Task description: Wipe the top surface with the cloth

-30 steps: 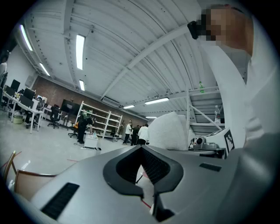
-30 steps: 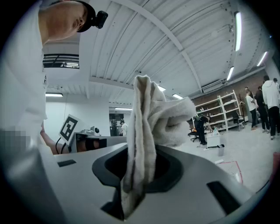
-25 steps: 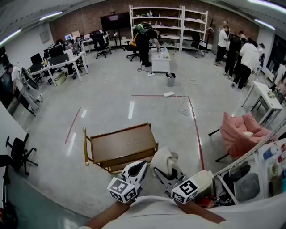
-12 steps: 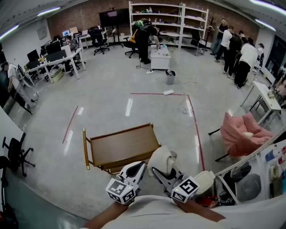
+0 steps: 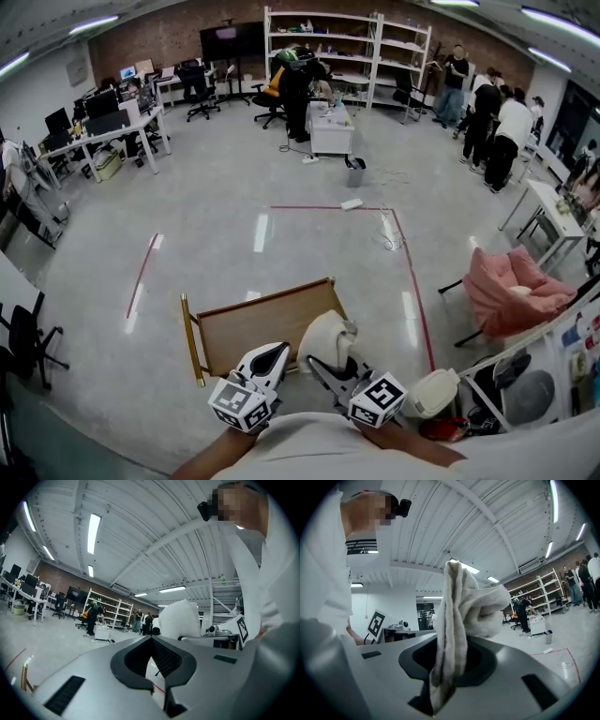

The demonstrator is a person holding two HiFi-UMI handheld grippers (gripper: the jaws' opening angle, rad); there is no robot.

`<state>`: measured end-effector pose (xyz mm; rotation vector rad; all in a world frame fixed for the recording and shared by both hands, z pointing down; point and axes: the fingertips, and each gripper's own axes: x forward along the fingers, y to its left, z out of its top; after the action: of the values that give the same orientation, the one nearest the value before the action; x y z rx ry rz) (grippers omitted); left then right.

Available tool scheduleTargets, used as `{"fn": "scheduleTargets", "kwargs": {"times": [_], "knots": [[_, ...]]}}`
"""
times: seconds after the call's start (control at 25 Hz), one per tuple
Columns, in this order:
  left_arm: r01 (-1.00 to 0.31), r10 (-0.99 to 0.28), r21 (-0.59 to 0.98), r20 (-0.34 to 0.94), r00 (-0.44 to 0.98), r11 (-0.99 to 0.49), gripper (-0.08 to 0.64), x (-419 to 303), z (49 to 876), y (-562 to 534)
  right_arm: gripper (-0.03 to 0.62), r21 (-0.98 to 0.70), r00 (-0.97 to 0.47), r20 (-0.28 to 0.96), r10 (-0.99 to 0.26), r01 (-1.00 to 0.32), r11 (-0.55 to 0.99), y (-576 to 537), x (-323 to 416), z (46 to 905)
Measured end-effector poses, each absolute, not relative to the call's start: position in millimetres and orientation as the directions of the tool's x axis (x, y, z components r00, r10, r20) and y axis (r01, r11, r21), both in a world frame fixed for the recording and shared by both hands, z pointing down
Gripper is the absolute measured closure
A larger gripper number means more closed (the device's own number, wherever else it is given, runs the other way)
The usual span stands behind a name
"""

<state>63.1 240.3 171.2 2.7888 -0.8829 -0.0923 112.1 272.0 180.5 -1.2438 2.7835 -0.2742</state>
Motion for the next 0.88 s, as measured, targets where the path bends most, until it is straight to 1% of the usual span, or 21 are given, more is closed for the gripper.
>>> {"fn": "scheduleTargets", "kwargs": {"times": [0.12, 0.24, 0.44, 0.88], "knots": [[-0.560, -0.570, 0.214, 0.013, 0.821, -0.801, 0.554, 40.8, 177.0, 225.8, 0.499, -0.191, -0.665, 0.012, -0.747, -0.735, 0.651, 258.6, 91.4, 187.1], [-0.556, -0.567, 0.233, 0.021, 0.823, -0.798, 0.554, 23.3, 184.1, 216.9, 0.499, -0.222, -0.654, 0.036, -0.756, -0.743, 0.632, 249.8, 79.0, 194.4], [-0.551, -0.564, 0.263, 0.030, 0.825, -0.792, 0.554, 12.2, 194.2, 200.4, 0.499, -0.245, -0.649, 0.060, -0.758, -0.746, 0.620, 229.6, 72.9, 205.1], [-0.625, -0.639, 0.256, 0.038, 0.768, -0.737, 0.554, -5.0, 195.3, 140.4, 0.499, -0.278, -0.708, 0.063, -0.704, -0.690, 0.669, 160.1, 62.2, 207.6]]}}
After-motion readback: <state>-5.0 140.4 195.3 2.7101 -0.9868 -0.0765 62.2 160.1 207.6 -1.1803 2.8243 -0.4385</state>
